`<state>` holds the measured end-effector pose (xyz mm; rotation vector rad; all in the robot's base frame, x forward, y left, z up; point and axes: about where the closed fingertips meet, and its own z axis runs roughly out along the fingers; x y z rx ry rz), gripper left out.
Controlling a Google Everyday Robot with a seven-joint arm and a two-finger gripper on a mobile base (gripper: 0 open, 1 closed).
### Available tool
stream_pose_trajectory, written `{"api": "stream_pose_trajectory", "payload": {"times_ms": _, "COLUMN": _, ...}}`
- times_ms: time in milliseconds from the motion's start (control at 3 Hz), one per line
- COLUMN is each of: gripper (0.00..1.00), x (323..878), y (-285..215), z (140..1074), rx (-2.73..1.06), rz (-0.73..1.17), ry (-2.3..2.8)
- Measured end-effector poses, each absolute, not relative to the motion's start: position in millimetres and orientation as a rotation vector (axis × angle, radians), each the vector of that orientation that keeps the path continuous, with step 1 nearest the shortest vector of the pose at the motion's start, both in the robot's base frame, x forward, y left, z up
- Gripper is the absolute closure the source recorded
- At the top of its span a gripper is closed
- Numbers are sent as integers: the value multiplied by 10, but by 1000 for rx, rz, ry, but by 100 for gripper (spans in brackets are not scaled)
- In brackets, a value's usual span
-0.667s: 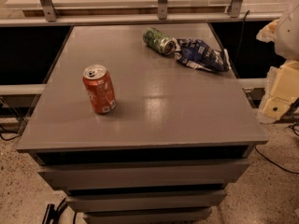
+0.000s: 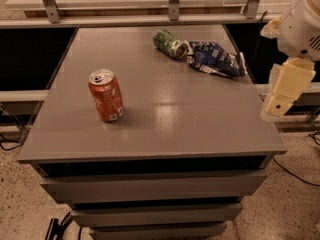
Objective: Move blue chip bag near coke can
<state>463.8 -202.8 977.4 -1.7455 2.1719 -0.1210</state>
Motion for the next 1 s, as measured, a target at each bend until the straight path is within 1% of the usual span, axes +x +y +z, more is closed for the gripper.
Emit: {"api": "stream_pose_trajectory", "payload": {"times_ms": 1000, "gripper": 0, "x": 5995, "y": -1623, "z": 9748, "rx": -1731, "rz": -223, "ry": 2021}}
